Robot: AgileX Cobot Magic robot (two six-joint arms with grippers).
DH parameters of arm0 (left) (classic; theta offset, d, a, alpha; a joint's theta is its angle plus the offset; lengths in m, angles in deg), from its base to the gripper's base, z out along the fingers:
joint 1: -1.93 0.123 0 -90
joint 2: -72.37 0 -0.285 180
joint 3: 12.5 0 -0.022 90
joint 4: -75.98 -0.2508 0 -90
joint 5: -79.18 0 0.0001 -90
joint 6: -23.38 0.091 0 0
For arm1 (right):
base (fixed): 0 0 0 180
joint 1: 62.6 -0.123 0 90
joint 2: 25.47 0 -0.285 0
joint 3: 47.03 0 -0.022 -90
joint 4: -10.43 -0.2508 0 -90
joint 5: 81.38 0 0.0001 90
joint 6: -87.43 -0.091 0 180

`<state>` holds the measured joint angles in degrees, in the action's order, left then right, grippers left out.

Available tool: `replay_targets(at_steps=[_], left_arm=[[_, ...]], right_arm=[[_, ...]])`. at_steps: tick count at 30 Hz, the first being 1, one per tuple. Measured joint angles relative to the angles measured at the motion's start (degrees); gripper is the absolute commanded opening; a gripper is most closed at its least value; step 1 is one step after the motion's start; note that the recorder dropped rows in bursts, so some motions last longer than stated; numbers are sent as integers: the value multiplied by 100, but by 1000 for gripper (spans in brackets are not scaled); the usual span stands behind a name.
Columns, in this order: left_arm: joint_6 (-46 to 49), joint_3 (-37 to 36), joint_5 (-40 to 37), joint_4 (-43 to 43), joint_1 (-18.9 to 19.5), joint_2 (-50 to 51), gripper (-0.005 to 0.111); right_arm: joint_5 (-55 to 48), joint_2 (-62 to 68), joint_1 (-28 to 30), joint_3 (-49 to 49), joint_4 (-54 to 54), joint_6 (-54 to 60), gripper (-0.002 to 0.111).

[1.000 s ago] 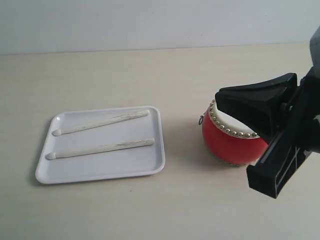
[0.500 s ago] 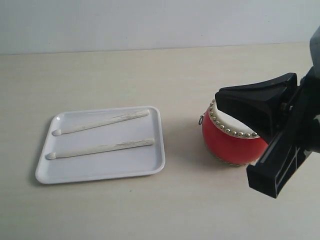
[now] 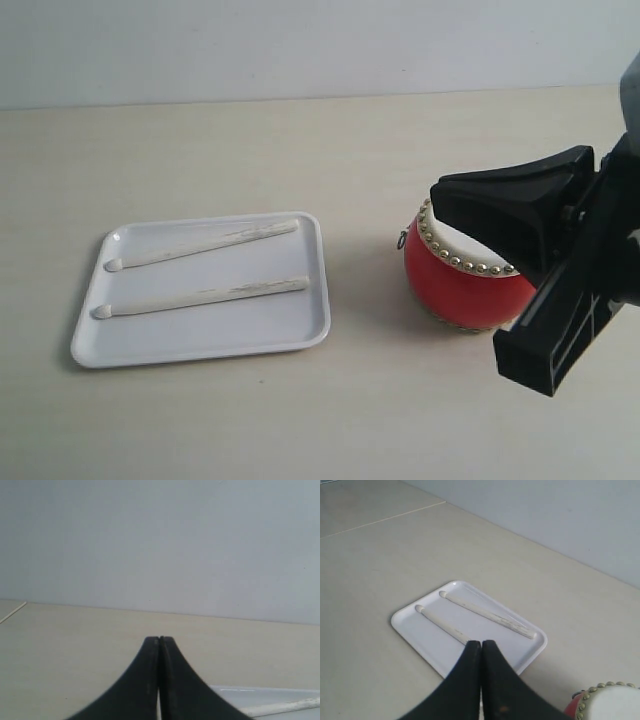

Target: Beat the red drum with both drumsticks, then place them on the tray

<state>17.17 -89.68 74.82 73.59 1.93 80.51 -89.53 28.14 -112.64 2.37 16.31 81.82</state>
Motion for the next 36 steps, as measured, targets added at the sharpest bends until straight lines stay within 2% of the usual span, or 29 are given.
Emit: replay_targets(at_steps=[13,17,20,25,27,31,36], left_arm=[[0,0,-9,9,0,0,0],[0,0,-9,9,0,0,0],[0,0,-9,9,0,0,0],[11,0,-9,9,0,0,0],[11,0,-9,9,0,0,0],[11,0,-9,9,0,0,0],[11,0,-9,9,0,0,0]], right_arm=[[0,-37,0,10,0,0,0],[-11,-673,224,9,0,0,0],[0,-1306,1312,9,0,0,0],[-11,-2241,3716,9,0,-11,0],[-207,-2572,4312,23,0,-20,0],[-445,-3153,4611,415,0,-44,0],[-24,-3896,4659,1689,-14,-215,0]])
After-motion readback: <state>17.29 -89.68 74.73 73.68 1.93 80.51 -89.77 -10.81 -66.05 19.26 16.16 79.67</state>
